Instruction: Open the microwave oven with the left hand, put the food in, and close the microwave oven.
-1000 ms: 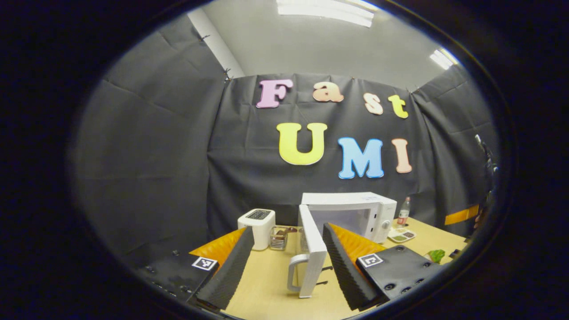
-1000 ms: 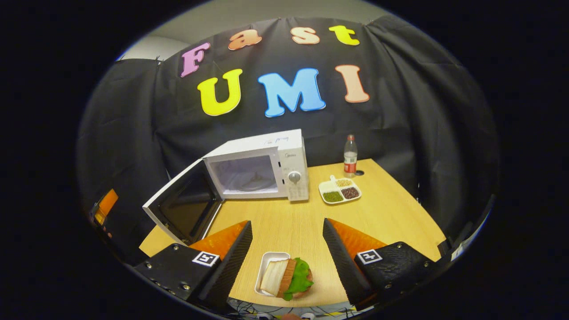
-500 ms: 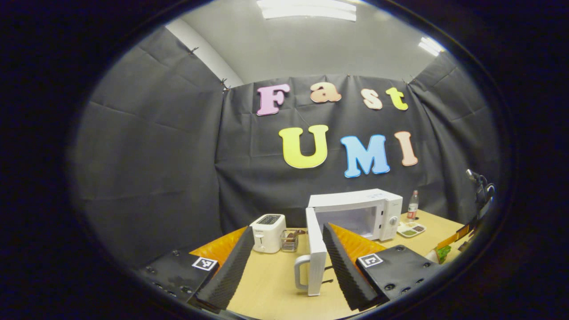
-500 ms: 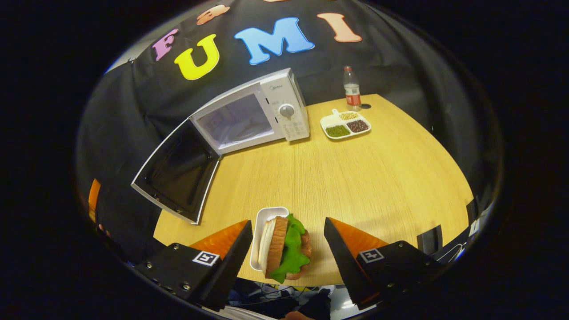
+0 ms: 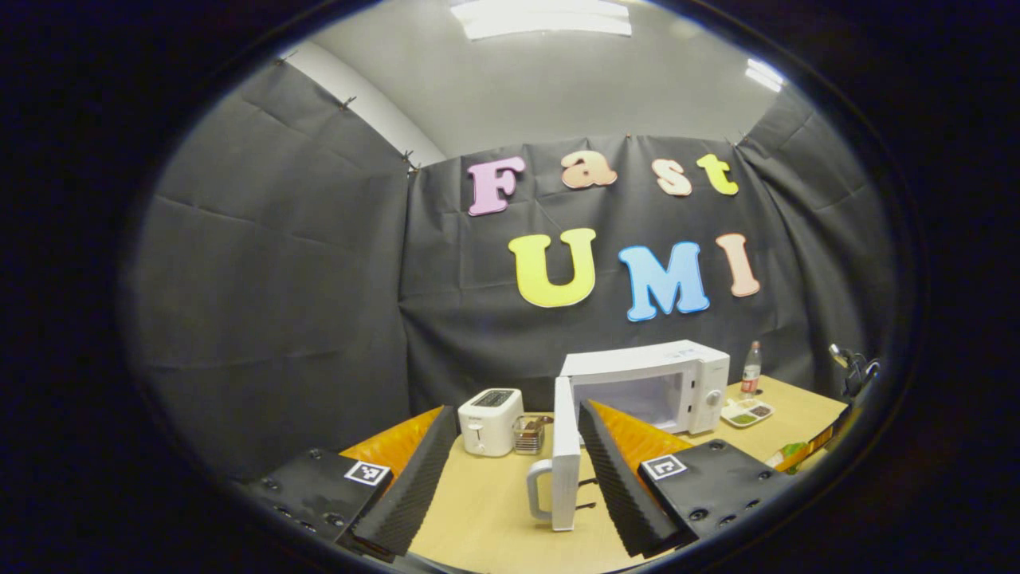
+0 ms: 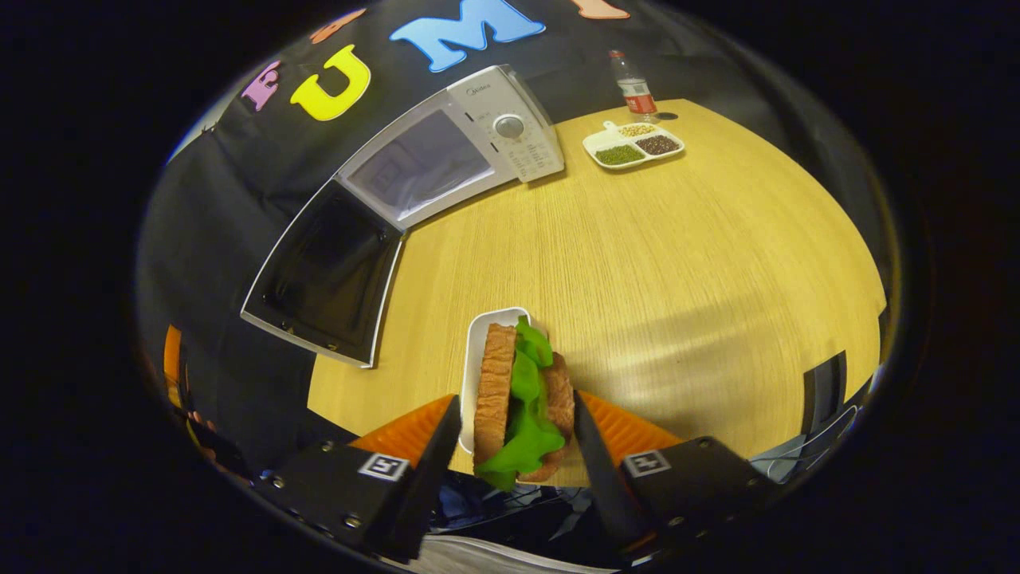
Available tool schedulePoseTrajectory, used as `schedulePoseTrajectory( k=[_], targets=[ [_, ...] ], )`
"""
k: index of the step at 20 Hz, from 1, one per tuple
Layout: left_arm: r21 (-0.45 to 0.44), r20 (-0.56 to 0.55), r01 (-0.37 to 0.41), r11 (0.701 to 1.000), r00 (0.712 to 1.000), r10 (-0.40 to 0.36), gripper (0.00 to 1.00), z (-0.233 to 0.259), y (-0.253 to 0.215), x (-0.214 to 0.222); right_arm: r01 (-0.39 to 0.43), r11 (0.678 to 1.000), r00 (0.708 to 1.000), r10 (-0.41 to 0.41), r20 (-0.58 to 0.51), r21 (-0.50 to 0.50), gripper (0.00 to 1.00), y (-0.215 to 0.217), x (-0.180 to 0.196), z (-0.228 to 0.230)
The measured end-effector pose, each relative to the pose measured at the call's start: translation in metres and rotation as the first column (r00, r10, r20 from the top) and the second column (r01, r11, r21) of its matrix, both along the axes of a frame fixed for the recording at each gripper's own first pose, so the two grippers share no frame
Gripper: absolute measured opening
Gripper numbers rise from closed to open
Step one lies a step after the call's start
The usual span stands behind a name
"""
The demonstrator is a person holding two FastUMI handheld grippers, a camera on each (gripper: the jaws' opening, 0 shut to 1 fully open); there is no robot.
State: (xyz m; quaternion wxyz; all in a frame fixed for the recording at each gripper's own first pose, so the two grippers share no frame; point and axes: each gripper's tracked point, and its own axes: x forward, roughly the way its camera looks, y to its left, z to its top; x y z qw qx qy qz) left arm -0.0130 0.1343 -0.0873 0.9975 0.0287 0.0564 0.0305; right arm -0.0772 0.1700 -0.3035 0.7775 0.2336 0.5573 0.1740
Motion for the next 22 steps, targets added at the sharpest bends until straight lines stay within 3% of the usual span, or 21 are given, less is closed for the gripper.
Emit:
schedulePoseTrajectory(
  k=[2, 3, 4, 5, 6, 12, 15, 22],
  targets=[
    [-0.002, -0.002, -0.014, 1.000, 1.000, 0.014, 1.00, 0.001, -0.005, -0.004, 0.000, 0.999, 1.000, 0.001, -0.017, 0.032, 0.53, -0.004, -0.002, 0.008],
    [-0.004, -0.003, -0.019, 1.000, 1.000, 0.019, 0.99, 0.003, -0.009, -0.009, 0.006, 0.999, 1.000, -0.005, -0.026, 0.052, 0.53, 0.005, 0.002, -0.002],
    [-0.002, -0.001, -0.025, 1.000, 1.000, 0.025, 0.99, 0.004, -0.011, -0.010, -0.002, 0.998, 1.000, 0.003, -0.024, 0.061, 0.37, -0.001, 0.000, 0.005],
    [0.000, 0.000, -0.028, 1.000, 1.000, 0.028, 0.94, 0.006, -0.014, -0.011, 0.014, 0.997, 1.000, -0.013, -0.017, 0.074, 0.38, 0.000, 0.005, 0.005],
    [0.004, 0.001, -0.031, 1.000, 1.000, 0.031, 0.98, 0.008, -0.017, -0.012, 0.006, 0.995, 1.000, -0.005, -0.013, 0.095, 0.25, 0.001, 0.006, 0.009],
    [-0.001, 0.029, -0.027, 1.000, 0.999, 0.027, 1.00, 0.022, -0.024, -0.003, 0.077, 0.970, 0.996, -0.083, 0.016, 0.231, 0.25, 0.015, 0.040, 0.053],
    [-0.002, 0.029, -0.013, 1.000, 0.999, 0.013, 1.00, 0.017, -0.019, 0.014, 0.086, 0.970, 0.988, -0.112, 0.104, 0.227, 0.25, 0.028, 0.070, 0.066],
    [-0.020, -0.012, 0.001, 1.000, 1.000, -0.001, 0.99, -0.008, 0.024, 0.065, 0.185, 0.938, 0.952, -0.246, 0.184, 0.294, 0.25, 0.093, 0.150, 0.082]
  ],
)
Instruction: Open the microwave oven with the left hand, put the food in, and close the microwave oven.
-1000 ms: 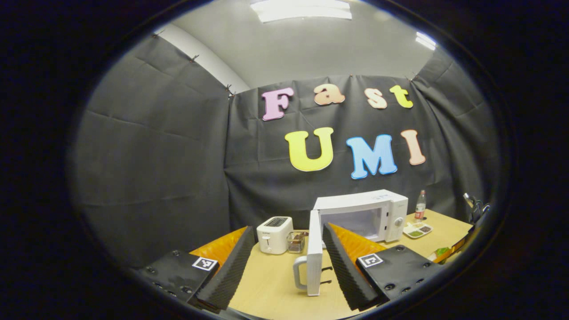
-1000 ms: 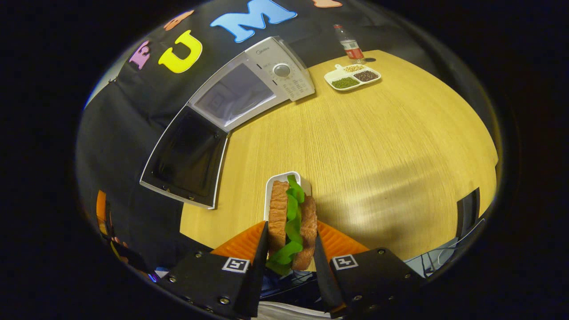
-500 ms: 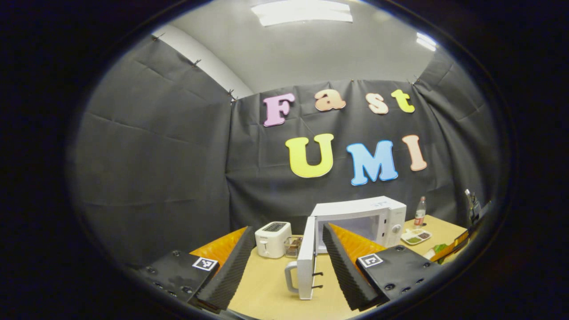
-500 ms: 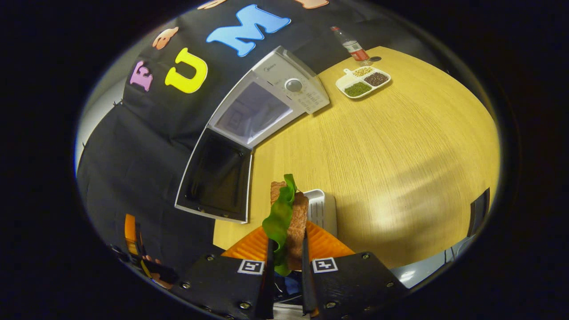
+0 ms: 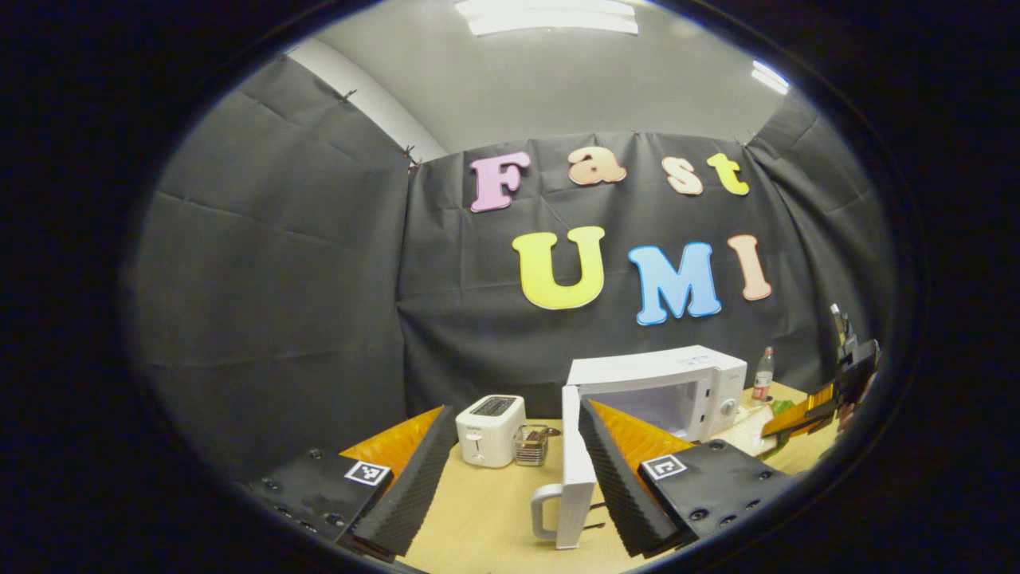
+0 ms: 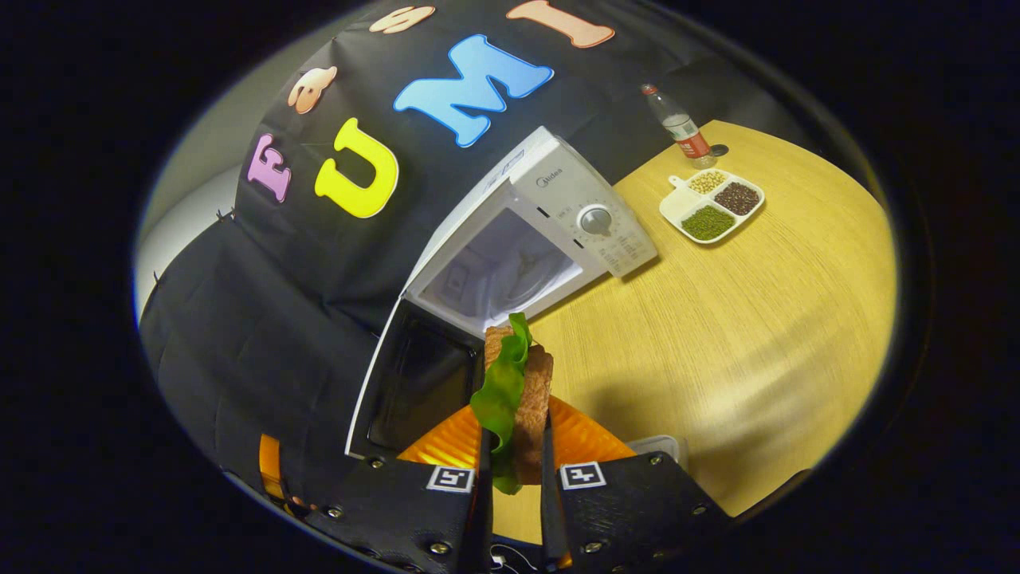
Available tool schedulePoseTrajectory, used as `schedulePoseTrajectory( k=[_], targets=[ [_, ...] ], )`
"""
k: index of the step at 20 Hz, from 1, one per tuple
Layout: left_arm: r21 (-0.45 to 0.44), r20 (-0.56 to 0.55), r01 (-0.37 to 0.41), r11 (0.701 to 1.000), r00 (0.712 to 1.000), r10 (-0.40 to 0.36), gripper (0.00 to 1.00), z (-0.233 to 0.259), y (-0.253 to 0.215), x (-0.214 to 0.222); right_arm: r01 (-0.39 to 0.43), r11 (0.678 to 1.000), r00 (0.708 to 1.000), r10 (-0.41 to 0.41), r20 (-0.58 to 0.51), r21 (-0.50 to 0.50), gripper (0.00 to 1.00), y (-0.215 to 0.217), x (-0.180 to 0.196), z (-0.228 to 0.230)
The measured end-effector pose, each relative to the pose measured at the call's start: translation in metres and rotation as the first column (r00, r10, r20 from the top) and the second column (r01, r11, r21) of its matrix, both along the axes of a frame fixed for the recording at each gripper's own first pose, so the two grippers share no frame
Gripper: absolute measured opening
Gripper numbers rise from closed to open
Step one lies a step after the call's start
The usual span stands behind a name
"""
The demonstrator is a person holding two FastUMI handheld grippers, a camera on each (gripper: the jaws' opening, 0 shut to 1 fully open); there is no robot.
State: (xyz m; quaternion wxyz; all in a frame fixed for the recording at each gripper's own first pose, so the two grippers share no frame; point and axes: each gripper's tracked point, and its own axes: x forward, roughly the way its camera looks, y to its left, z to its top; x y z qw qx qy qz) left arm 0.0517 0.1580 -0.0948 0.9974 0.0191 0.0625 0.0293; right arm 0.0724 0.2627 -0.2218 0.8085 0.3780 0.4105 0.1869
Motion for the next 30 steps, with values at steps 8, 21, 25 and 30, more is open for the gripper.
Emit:
schedulePoseTrajectory(
  k=[8, 21, 25, 30],
  targets=[
    [0.017, -0.018, -0.011, 1.000, 1.000, 0.011, 0.94, -0.017, 0.057, 0.045, 0.120, 0.991, 0.991, -0.116, 0.069, -0.065, 0.25, 0.060, 0.087, -0.026],
    [0.056, -0.130, -0.026, 0.998, 0.991, 0.033, 0.98, -0.060, 0.116, 0.073, 0.321, 0.947, 0.937, -0.318, 0.146, 0.003, 0.25, 0.129, 0.208, -0.081],
    [0.058, -0.167, -0.042, 0.997, 0.985, 0.051, 0.94, -0.070, 0.124, 0.069, 0.356, 0.934, 0.919, -0.350, 0.180, -0.002, 0.25, 0.139, 0.233, -0.096],
    [0.094, -0.209, -0.047, 0.994, 0.976, 0.066, 0.99, -0.083, 0.131, 0.065, 0.360, 0.932, 0.921, -0.361, 0.143, 0.039, 0.29, 0.155, 0.243, -0.119]
  ],
)
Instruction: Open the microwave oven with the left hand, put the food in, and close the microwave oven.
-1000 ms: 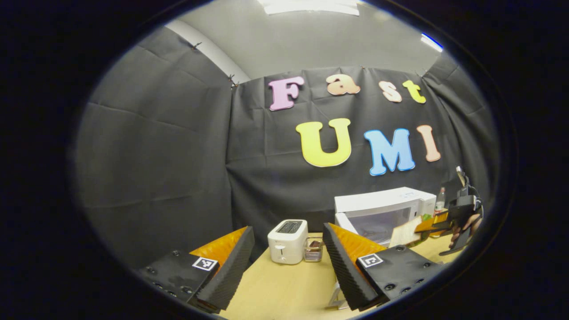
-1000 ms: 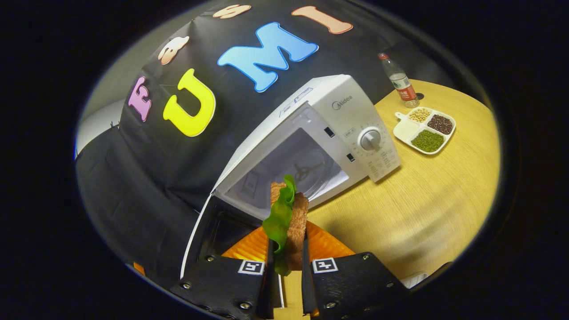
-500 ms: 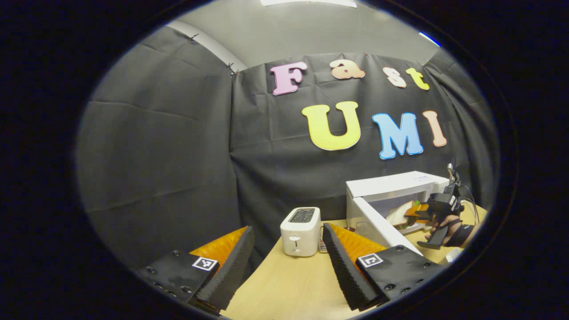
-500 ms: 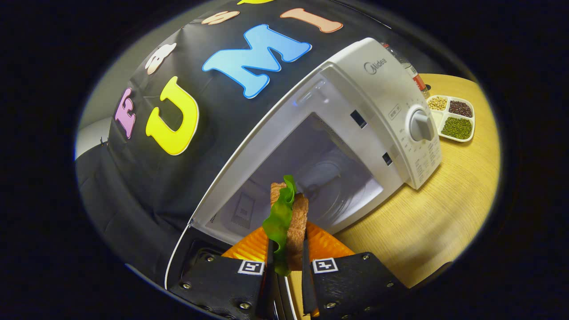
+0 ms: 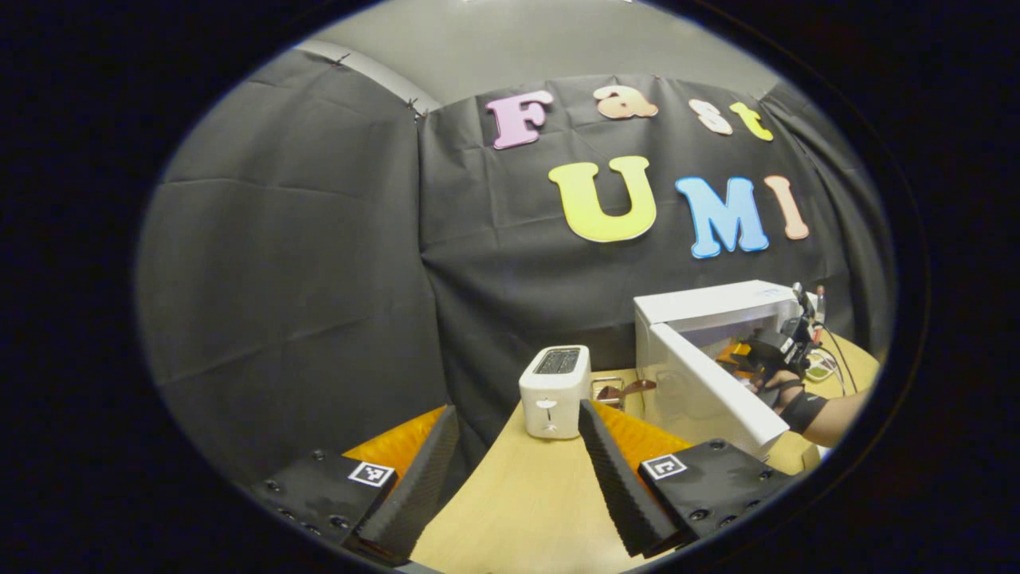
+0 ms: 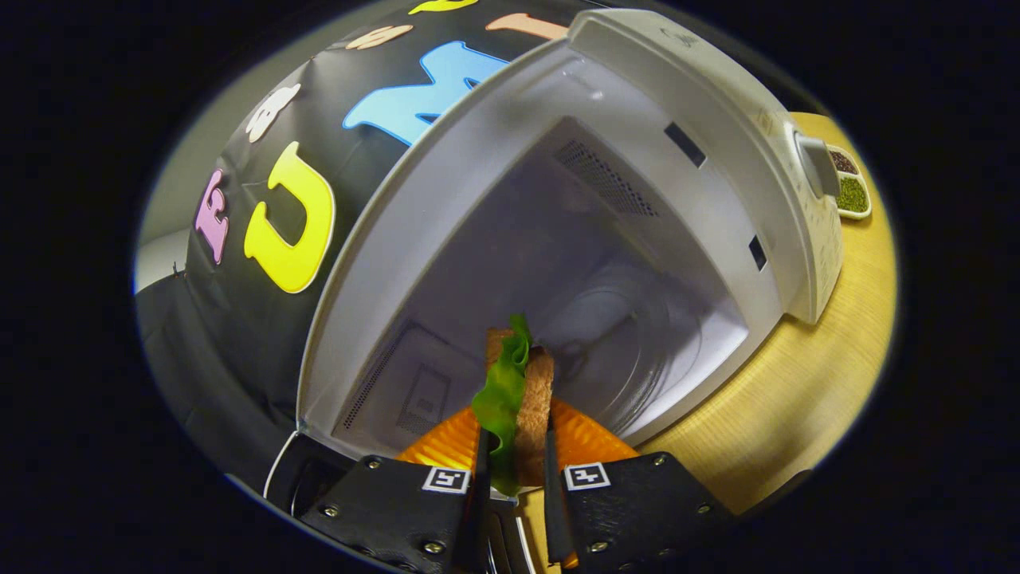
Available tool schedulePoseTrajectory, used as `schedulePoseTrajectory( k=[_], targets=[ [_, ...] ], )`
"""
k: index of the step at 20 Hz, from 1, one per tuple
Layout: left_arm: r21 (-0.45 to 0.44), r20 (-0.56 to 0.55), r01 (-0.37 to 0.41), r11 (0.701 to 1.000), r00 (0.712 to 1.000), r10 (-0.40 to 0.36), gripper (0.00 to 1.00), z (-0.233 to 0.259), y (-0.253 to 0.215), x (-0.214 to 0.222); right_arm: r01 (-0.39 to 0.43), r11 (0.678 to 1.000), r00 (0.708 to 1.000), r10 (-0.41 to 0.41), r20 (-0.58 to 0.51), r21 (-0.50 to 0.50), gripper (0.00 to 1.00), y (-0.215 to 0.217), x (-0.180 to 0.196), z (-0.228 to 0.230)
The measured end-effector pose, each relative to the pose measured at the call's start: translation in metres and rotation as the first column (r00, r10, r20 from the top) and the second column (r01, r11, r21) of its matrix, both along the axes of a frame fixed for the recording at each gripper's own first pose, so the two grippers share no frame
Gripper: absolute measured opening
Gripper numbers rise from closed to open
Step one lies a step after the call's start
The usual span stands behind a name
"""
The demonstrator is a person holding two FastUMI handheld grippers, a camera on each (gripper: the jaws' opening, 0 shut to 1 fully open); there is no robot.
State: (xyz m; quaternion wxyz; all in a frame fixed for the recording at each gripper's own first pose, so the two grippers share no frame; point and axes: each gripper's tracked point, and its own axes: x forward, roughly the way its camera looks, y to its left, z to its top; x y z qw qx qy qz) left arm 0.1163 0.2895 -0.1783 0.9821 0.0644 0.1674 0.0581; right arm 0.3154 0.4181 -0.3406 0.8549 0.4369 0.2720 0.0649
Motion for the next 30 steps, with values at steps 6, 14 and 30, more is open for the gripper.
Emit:
schedulePoseTrajectory(
  k=[6, 14, 30],
  targets=[
    [-0.010, -0.006, -0.013, 1.000, 1.000, 0.013, 0.97, -0.002, 0.003, -0.005, 0.004, 0.994, 0.997, -0.011, -0.072, -0.109, 0.36, -0.004, 0.007, -0.030],
    [-0.015, -0.007, -0.011, 1.000, 1.000, 0.010, 0.97, -0.010, 0.001, -0.009, -0.013, 0.872, 0.999, -0.003, -0.033, -0.489, 0.88, -0.042, 0.003, -0.028],
    [-0.148, 0.006, 0.008, 0.989, 1.000, -0.007, 1.00, -0.050, -0.042, -0.009, 0.022, 0.749, 0.933, 0.223, 0.282, -0.663, 0.98, -0.114, -0.084, 0.154]
  ],
)
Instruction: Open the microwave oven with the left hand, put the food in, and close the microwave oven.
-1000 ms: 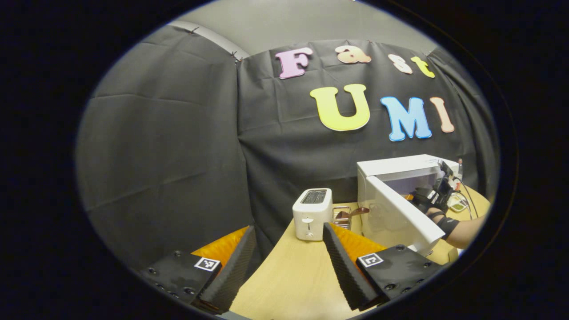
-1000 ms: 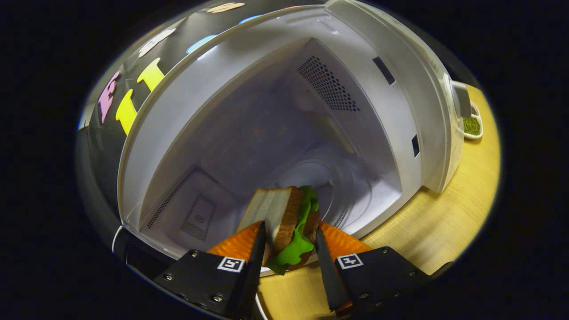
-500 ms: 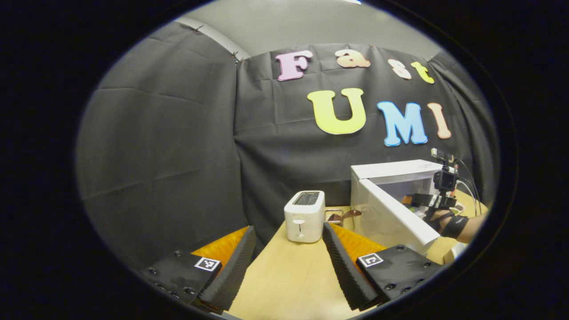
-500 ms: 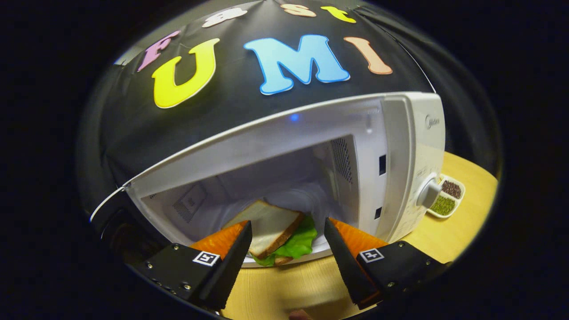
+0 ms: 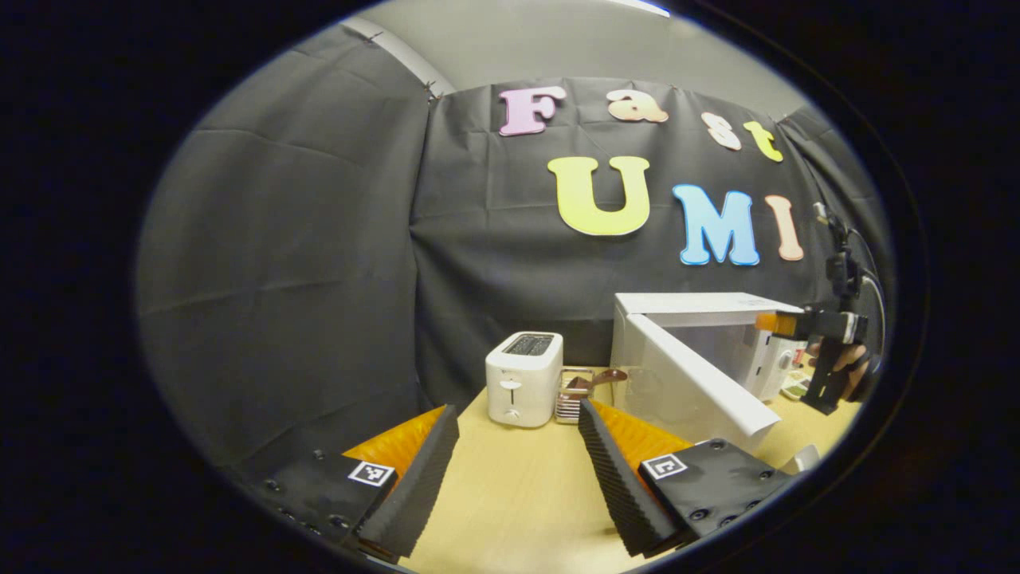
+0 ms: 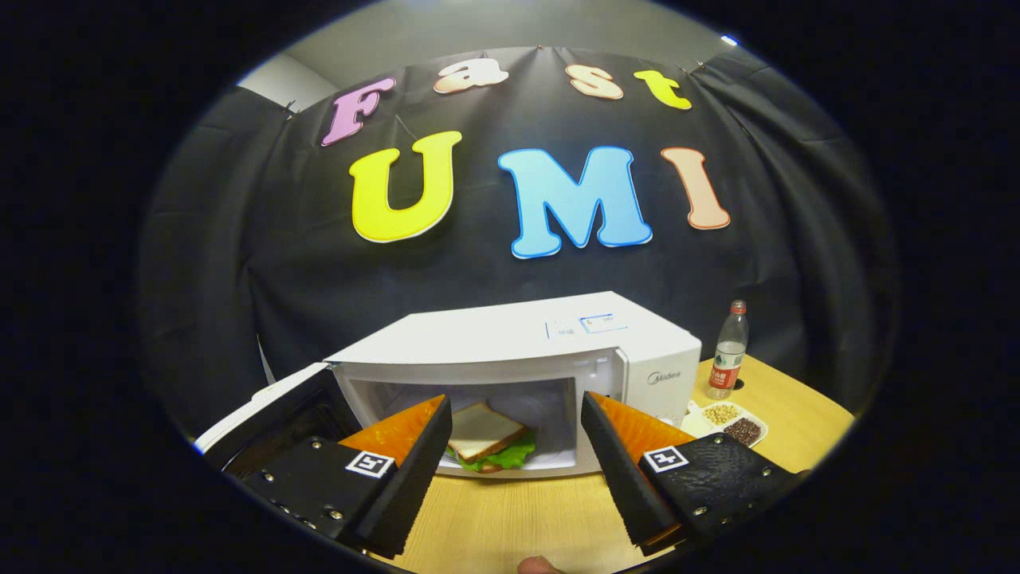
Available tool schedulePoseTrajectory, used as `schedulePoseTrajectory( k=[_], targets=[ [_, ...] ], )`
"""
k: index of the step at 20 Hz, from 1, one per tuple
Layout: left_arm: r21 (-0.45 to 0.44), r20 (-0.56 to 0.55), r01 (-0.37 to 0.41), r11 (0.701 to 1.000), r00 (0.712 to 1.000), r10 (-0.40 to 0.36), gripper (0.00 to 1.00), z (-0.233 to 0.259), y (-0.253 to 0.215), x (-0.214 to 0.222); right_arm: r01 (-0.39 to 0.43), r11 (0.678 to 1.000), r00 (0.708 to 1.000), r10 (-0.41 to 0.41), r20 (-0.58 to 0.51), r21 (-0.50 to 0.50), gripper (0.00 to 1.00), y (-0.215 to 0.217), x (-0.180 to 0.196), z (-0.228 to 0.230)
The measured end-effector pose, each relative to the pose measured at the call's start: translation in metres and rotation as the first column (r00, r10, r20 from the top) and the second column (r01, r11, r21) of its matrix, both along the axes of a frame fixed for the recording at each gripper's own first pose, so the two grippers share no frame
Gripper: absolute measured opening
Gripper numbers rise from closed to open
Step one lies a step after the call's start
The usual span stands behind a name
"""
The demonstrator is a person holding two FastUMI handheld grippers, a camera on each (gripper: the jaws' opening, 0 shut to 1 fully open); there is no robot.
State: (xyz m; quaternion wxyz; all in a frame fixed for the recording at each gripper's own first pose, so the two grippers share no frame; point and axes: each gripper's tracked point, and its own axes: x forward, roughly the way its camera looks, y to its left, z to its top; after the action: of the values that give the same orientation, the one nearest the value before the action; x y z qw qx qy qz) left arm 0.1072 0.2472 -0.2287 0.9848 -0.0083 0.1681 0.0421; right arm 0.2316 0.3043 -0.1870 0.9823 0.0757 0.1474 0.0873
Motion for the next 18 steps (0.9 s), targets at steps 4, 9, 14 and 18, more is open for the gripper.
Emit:
schedulePoseTrajectory(
  k=[4, 9, 14, 18],
  targets=[
    [0.018, -0.019, 0.007, 1.000, 1.000, -0.007, 1.00, -0.010, -0.008, -0.007, -0.020, 1.000, 0.998, 0.020, 0.051, 0.003, 0.98, -0.030, -0.036, 0.040],
    [0.001, -0.056, 0.001, 1.000, 0.998, -0.001, 0.88, -0.026, -0.025, -0.013, -0.013, 0.999, 0.994, 0.016, 0.111, -0.033, 0.98, -0.081, -0.067, 0.075],
    [0.017, -0.073, 0.042, 0.999, 0.997, -0.040, 0.51, -0.033, -0.058, -0.013, 0.019, 0.999, 0.991, -0.013, 0.136, -0.048, 0.98, -0.132, -0.091, 0.093],
    [-0.008, -0.079, 0.046, 0.999, 0.996, -0.046, 0.22, -0.037, -0.082, -0.016, 0.033, 0.998, 0.989, -0.025, 0.148, -0.053, 0.98, -0.164, -0.108, 0.099]
  ],
)
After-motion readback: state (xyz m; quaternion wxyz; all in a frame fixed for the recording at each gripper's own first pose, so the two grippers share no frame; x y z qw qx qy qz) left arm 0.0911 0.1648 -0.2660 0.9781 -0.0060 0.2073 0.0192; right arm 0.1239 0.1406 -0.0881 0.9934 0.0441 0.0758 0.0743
